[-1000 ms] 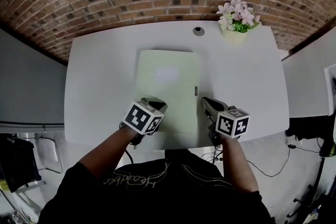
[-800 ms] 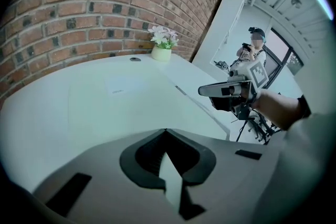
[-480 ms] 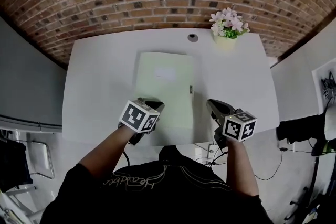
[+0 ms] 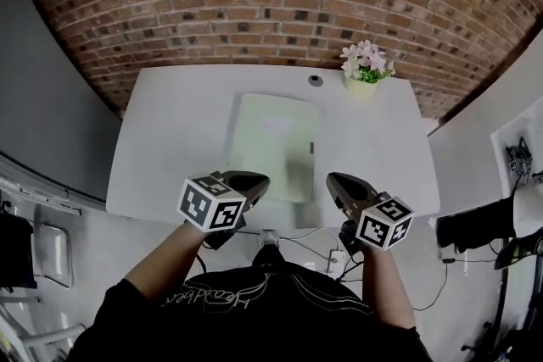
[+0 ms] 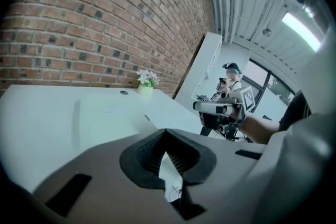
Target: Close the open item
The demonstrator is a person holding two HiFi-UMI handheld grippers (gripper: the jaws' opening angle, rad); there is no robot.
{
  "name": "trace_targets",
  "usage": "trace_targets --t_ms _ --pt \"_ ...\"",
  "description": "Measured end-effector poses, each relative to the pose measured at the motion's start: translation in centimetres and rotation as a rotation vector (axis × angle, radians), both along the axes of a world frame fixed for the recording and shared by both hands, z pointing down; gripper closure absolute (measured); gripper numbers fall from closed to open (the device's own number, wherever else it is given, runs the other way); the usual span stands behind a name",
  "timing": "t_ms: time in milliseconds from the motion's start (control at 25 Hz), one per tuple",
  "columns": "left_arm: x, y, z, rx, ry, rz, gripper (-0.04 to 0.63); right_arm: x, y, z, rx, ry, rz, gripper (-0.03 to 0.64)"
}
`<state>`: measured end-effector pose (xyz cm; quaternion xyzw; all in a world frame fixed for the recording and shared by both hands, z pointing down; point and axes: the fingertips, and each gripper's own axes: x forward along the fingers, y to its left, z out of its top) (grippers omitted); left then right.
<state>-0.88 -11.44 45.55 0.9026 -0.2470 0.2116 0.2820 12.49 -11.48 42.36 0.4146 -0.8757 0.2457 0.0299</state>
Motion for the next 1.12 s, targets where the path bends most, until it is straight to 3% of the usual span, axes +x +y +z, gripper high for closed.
trace_targets --t_ms 200,440,720,1120 --pt "-1.5 3.9 -3.9 0.04 0.12 0.002 0.594 -3.8 3.6 -3.0 0.051 -0.087 -0.08 0.614" --pt "-4.1 8.6 -6.4 0.121 0.194 -0.021 0.594 -7.5 9.0 -5.0 0.073 -0.158 -0.148 0.614" --pt "-6.3 12.3 -8.1 0.11 0.326 -0.056 0.594 -10.3 13.5 -6.8 0.083 -0.27 -0.199 0.614" --pt "-7.3 16.0 -7.7 0.117 0.346 -0.031 0.594 -12.6 17.1 -5.8 0.069 -0.267 -0.234 0.614"
